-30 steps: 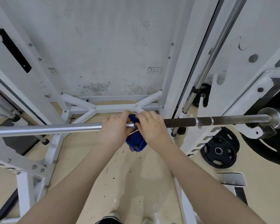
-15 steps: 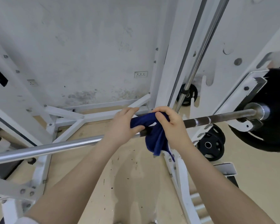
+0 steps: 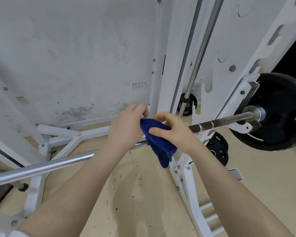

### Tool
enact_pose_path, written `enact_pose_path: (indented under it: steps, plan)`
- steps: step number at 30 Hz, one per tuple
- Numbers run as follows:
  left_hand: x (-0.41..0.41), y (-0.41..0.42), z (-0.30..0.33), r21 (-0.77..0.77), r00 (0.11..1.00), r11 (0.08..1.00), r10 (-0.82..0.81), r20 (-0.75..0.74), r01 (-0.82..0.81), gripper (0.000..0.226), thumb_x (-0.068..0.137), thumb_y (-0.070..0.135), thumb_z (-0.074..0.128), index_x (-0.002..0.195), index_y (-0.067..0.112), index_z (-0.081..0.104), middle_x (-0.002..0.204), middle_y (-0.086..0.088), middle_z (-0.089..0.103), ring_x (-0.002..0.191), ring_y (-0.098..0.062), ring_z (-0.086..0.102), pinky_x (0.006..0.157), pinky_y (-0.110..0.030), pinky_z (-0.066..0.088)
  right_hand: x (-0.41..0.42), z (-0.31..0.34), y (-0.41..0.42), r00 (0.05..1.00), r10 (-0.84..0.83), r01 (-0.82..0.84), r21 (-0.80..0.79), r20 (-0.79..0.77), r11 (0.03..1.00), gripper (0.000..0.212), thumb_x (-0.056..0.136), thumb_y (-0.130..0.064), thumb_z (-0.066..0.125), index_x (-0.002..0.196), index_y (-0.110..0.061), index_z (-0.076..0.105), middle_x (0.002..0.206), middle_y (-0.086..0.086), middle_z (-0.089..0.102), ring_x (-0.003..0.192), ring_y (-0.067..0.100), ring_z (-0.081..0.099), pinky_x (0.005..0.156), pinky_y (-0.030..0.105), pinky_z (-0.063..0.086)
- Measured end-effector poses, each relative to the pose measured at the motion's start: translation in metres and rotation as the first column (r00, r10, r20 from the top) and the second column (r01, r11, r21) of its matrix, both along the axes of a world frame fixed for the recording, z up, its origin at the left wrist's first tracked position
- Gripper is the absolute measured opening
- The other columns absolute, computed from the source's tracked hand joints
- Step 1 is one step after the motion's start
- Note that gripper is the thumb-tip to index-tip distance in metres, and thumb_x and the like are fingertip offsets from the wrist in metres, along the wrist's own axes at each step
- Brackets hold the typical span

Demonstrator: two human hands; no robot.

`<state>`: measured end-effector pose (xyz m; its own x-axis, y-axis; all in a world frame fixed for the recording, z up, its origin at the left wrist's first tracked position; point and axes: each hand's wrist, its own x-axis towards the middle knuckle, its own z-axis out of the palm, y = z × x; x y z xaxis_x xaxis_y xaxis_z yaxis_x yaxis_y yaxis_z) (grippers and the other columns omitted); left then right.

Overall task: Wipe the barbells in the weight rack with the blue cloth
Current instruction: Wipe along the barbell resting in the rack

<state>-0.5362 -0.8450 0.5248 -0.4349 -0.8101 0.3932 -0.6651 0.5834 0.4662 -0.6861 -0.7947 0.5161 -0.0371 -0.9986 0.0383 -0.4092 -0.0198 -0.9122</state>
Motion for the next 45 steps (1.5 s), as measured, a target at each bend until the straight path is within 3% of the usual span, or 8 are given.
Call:
enact_pose_path:
  steps: [7,16,19,22,29,32,37,45]
  plan:
    - [0.002,0.003,-0.007,0.305,0.915,0.924,-0.1,-0.391,0.231,0.029,0.079,-0.005,0.053,0.09,0.022,0.047,0.091,0.008,0.052,0.078,-0.008,0.053,0.067,-0.016,0.045,-0.006,-0.001,0.012,0.74,0.094,-0.136,0.011,0.666,0.991,0.031,0.084,-0.005,0.058,0.11,-0.021,0.055,0.091,0.004,0.067,0.075,0.017,0.065,0.069,0.026,0.055]
    - [0.012,0.017,-0.02,0.618,0.718,0.471,-0.049,-0.694,0.63,0.03,0.092,0.028,0.049,0.122,0.027,0.05,0.11,0.009,0.067,0.103,-0.012,0.064,0.084,-0.026,0.055,0.016,-0.006,0.013,0.718,-0.055,0.12,-0.046,0.694,0.992,0.032,0.083,-0.008,0.06,0.113,-0.017,0.059,0.101,0.003,0.066,0.092,0.014,0.065,0.079,0.028,0.055]
    - [0.011,0.02,-0.023,0.621,0.773,0.546,-0.078,-0.63,0.562,0.018,0.094,0.017,0.048,0.11,0.02,0.057,0.093,0.006,0.069,0.085,-0.006,0.067,0.069,-0.019,0.054,0.02,-0.006,0.01,0.923,-0.272,0.303,-0.08,0.271,0.95,0.044,0.087,-0.008,0.062,0.126,-0.02,0.047,0.097,-0.002,0.064,0.092,0.015,0.063,0.084,0.031,0.053]
    - [0.009,0.011,-0.035,0.54,0.969,0.819,-0.075,-0.237,0.196,0.03,0.095,0.016,0.043,0.068,0.012,0.054,0.066,-0.001,0.057,0.069,-0.019,0.056,0.066,-0.031,0.043,0.024,-0.027,-0.003,0.834,-0.5,0.458,-0.211,-0.234,0.864,0.041,0.09,-0.011,0.057,0.128,-0.013,0.043,0.106,0.0,0.059,0.098,0.015,0.055,0.085,0.022,0.042]
    - [0.021,-0.01,-0.055,0.32,0.976,0.946,-0.027,0.215,-0.045,0.028,0.091,0.018,0.045,0.111,0.021,0.064,0.128,0.005,0.048,0.125,-0.023,0.032,0.101,-0.034,0.026,0.044,-0.072,-0.028,0.749,-0.438,0.338,-0.282,-0.497,0.898,0.036,0.093,-0.022,0.049,0.122,-0.002,0.053,0.129,0.019,0.047,0.117,0.032,0.046,0.097,0.029,0.036]
    - [0.031,-0.014,-0.063,0.378,0.979,0.924,-0.127,0.158,0.059,0.025,0.083,0.009,0.046,0.1,0.007,0.064,0.108,-0.007,0.061,0.104,-0.026,0.051,0.091,-0.038,0.044,0.061,-0.096,-0.019,0.506,-0.489,0.228,-0.437,-0.71,0.87,0.046,0.088,-0.04,0.04,0.109,-0.008,0.065,0.124,0.024,0.053,0.112,0.034,0.045,0.098,0.041,0.04]
    - [0.041,-0.008,-0.063,0.297,0.954,0.955,-0.091,0.286,0.002,0.017,0.079,0.023,0.055,0.066,0.023,0.044,0.059,0.007,0.046,0.067,-0.018,0.048,0.053,-0.027,0.032,0.039,-0.088,-0.042,0.486,-0.387,0.126,-0.376,-0.783,0.918,0.035,0.086,-0.029,0.039,0.07,-0.012,0.065,0.082,0.009,0.063,0.069,0.028,0.059,0.065,0.033,0.043]
    - [0.035,-0.005,-0.074,0.132,0.938,0.99,-0.008,0.347,-0.04,0.025,0.089,0.037,0.053,0.108,0.021,0.057,0.105,0.003,0.063,0.103,-0.021,0.044,0.077,-0.027,0.029,0.045,-0.076,-0.054,0.373,-0.405,0.325,-0.292,-0.835,0.9,0.031,0.092,-0.025,0.042,0.079,-0.009,0.065,0.082,0.011,0.06,0.073,0.03,0.055,0.062,0.034,0.037]
